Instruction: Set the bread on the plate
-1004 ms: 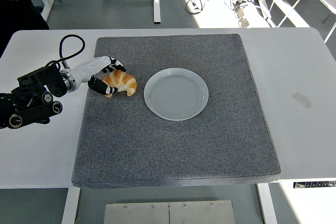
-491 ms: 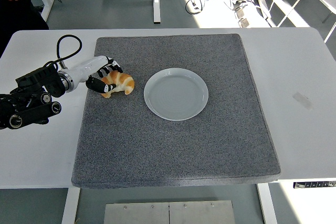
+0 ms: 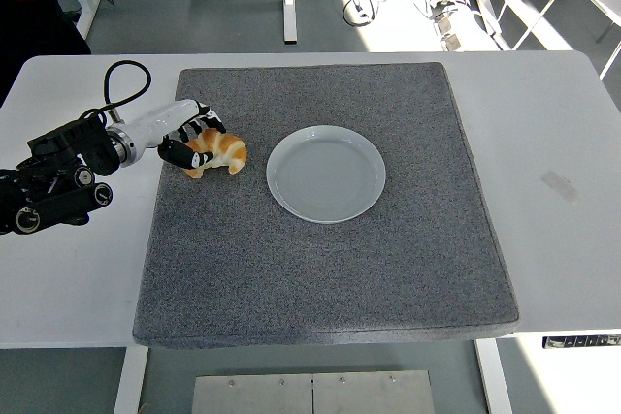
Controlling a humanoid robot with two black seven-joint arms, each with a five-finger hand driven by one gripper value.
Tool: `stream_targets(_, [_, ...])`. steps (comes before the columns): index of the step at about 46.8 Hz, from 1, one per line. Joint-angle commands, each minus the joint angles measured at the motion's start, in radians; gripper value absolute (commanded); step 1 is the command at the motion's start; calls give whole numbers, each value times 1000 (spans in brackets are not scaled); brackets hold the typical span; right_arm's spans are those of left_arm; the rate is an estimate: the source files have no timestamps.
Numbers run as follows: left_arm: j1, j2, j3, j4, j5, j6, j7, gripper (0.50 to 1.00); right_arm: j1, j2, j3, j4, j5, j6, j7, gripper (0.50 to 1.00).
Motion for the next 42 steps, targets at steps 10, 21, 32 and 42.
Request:
stream_targets(10, [-19, 5, -15, -2, -10, -4, -1, 500, 0, 0, 0, 0, 0, 0, 1, 1000])
stream_targets(21, [-67, 7, -42, -6, -8, -9, -1, 500, 0, 0, 0, 0, 0, 0, 0, 1000])
stream_targets(32, [-107, 2, -49, -17, 0, -10, -4, 500, 0, 0, 0, 0, 0, 0, 0, 1000])
stream_targets(42, [-117, -59, -77, -19, 4, -35, -4, 500, 0, 0, 0, 0, 0, 0, 0, 1000])
